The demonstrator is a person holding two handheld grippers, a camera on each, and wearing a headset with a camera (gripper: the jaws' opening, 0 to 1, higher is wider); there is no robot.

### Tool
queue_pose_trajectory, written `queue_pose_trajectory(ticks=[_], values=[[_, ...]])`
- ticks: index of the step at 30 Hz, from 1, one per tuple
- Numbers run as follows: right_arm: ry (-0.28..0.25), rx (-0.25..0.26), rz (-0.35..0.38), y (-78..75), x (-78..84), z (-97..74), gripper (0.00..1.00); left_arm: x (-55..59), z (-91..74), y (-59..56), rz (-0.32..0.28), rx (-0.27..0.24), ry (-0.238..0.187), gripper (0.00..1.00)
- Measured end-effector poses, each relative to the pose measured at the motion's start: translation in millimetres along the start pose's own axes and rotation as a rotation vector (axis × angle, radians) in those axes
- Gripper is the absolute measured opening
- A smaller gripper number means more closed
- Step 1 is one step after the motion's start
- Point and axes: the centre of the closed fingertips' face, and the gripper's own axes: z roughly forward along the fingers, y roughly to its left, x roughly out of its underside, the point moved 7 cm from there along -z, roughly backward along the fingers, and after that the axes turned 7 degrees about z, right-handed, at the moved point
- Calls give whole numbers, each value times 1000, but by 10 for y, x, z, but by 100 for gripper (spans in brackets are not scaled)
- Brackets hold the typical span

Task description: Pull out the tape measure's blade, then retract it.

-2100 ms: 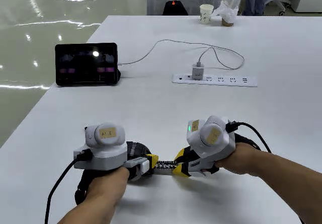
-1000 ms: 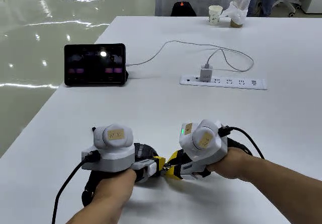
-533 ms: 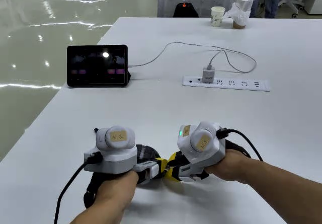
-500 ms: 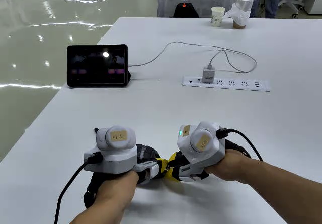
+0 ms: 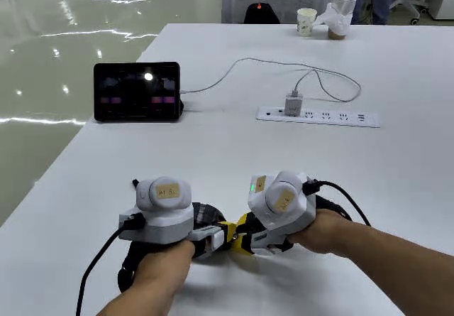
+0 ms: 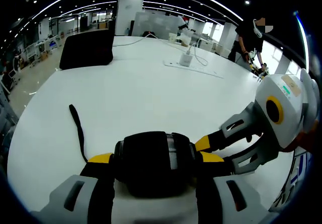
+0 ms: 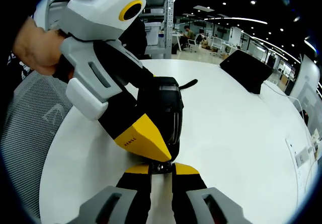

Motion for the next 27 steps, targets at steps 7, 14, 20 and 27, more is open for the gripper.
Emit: queue_pose_trajectory(ticks=[7, 14, 20, 27], values=[[4, -5, 6, 0, 0, 3, 13, -3, 5, 0, -2, 8, 3, 62], [11, -5, -10, 5, -4, 8, 13, -5, 11, 4, -6, 11, 5, 63], [18, 16, -9, -10, -9, -2, 17, -11, 16, 7, -2, 17, 7, 63], [29, 38, 10, -20, 13, -70, 20, -33, 10, 17, 21, 22, 4, 64]])
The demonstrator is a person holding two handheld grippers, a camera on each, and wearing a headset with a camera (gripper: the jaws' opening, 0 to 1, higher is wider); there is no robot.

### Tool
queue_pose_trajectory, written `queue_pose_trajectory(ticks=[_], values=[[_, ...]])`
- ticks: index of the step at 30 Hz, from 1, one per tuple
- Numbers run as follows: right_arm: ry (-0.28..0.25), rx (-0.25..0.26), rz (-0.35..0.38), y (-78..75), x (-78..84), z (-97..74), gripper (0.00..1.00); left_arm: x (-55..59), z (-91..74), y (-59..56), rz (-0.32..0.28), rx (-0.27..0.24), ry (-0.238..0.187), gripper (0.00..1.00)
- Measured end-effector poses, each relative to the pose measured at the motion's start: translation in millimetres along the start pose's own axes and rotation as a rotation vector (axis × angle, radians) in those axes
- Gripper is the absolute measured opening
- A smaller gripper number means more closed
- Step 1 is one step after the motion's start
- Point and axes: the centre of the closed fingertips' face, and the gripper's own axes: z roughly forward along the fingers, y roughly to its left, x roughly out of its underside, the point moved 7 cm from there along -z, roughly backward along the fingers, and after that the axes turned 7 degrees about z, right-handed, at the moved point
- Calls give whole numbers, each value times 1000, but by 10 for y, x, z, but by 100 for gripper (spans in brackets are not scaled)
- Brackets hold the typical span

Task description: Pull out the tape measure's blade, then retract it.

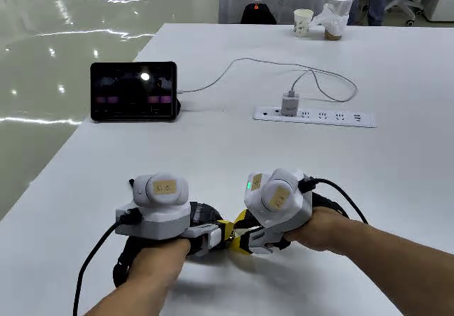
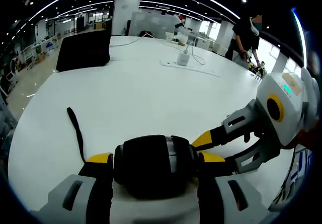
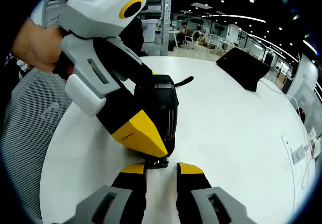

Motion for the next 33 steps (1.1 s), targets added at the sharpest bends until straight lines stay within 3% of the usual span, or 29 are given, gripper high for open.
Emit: queue_pose_trajectory(ticks=[11, 33], values=[[-38, 61, 47, -2, 102, -276, 25, -52, -86, 42, 44, 29, -23, 68], [-117, 176, 148, 103, 387, -873, 42, 50, -285, -68, 158, 139, -50, 77]])
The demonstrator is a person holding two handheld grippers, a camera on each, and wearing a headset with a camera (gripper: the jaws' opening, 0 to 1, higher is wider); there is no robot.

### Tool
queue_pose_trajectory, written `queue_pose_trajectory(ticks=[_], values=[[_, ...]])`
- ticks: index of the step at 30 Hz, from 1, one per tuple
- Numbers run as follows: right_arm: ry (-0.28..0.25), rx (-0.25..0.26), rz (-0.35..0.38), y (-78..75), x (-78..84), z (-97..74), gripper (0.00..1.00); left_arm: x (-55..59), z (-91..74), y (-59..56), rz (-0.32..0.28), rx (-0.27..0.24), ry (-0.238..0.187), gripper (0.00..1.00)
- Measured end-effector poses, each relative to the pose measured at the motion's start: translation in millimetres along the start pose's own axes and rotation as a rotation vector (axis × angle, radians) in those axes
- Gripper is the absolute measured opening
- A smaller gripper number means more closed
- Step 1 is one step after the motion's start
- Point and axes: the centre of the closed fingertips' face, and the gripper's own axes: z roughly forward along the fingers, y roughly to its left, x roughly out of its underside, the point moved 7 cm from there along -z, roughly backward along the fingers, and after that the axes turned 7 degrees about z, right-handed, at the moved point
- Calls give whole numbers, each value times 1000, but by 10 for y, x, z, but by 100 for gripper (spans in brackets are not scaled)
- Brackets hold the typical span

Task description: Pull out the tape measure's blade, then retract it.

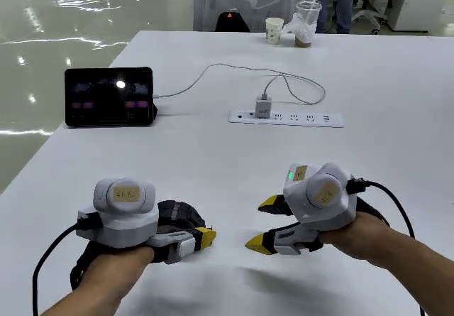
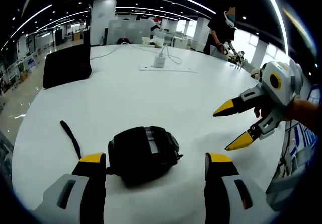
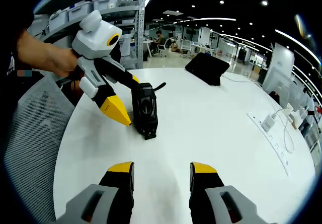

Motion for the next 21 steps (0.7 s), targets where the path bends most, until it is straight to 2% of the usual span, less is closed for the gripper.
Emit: queue_pose_trajectory(ticks=[21], values=[[-109, 112, 129, 48, 261, -451, 58, 64, -175, -47, 121, 80, -47, 82]])
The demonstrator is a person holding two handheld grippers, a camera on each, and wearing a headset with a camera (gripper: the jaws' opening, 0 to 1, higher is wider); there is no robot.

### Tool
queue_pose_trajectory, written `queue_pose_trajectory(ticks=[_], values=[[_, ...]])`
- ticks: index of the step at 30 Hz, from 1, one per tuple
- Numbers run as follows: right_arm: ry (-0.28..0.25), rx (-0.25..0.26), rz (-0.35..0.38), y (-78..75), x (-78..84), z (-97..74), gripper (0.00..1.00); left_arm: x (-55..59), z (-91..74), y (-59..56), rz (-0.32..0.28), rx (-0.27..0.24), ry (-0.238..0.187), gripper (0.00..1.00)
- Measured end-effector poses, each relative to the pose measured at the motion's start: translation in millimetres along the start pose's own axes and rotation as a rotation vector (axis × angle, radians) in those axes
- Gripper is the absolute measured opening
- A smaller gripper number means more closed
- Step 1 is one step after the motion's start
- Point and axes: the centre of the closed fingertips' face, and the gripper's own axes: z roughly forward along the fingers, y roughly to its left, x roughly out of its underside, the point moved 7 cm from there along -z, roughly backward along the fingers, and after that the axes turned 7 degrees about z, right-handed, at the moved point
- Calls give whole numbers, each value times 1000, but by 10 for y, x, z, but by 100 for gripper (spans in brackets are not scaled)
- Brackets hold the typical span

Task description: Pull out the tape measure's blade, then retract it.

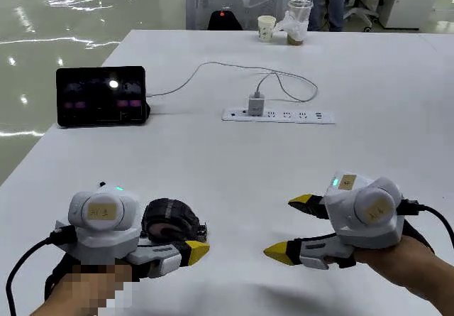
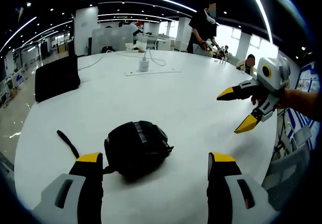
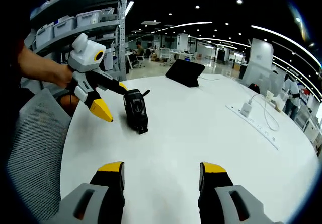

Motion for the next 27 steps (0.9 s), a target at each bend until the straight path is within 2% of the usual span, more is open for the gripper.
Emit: queue_pose_trajectory(ticks=[9, 13, 16, 21, 27], values=[[-52, 39, 45, 17, 91, -183, 65, 41, -98, -4, 53, 13, -20, 84], [-66, 49, 60, 35, 147, -252, 68, 50, -138, 12, 49, 17, -41, 85], [-71, 57, 67, 53, 186, -296, 69, 63, -165, 6, 67, 25, -47, 86], [-113, 81, 99, 82, 227, -380, 74, 73, -220, -11, 80, 43, -67, 91], [-132, 105, 119, 104, 279, -445, 80, 83, -272, -22, 90, 58, -81, 94]])
